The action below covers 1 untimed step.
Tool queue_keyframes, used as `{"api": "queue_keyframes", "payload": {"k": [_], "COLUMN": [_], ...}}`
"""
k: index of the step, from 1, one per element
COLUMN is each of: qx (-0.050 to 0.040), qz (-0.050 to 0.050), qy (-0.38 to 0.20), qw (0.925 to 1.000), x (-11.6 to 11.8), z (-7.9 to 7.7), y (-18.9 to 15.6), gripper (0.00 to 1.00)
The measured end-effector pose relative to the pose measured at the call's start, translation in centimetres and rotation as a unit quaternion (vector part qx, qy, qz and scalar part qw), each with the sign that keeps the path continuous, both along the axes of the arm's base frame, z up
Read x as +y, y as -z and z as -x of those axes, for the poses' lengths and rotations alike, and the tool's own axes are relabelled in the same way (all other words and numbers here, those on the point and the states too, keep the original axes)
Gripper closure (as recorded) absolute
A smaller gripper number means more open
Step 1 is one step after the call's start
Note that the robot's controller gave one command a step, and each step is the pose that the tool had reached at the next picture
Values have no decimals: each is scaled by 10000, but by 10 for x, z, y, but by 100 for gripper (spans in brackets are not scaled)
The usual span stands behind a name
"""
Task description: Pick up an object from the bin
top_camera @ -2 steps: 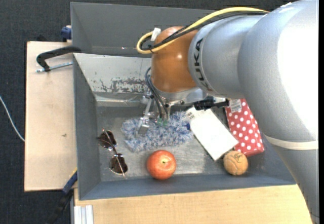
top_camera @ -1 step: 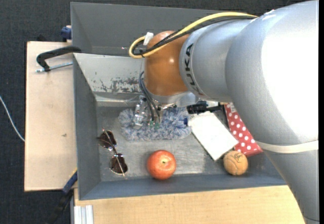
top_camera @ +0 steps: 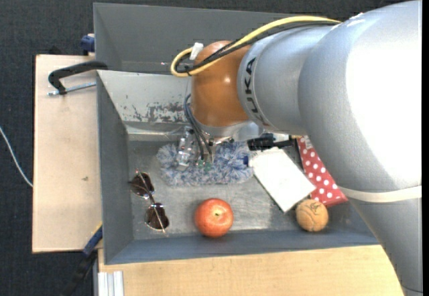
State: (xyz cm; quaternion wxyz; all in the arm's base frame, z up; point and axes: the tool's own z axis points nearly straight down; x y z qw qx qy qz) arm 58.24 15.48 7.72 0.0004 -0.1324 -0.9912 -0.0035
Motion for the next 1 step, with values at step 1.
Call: {"api": "queue_keyframes", "payload": {"k": [1], "qx": [7], "qz": [28], "qy": [30], "qw": [10000], "x": [0], "z": [4], "y": [-41], "gripper": [100]}}
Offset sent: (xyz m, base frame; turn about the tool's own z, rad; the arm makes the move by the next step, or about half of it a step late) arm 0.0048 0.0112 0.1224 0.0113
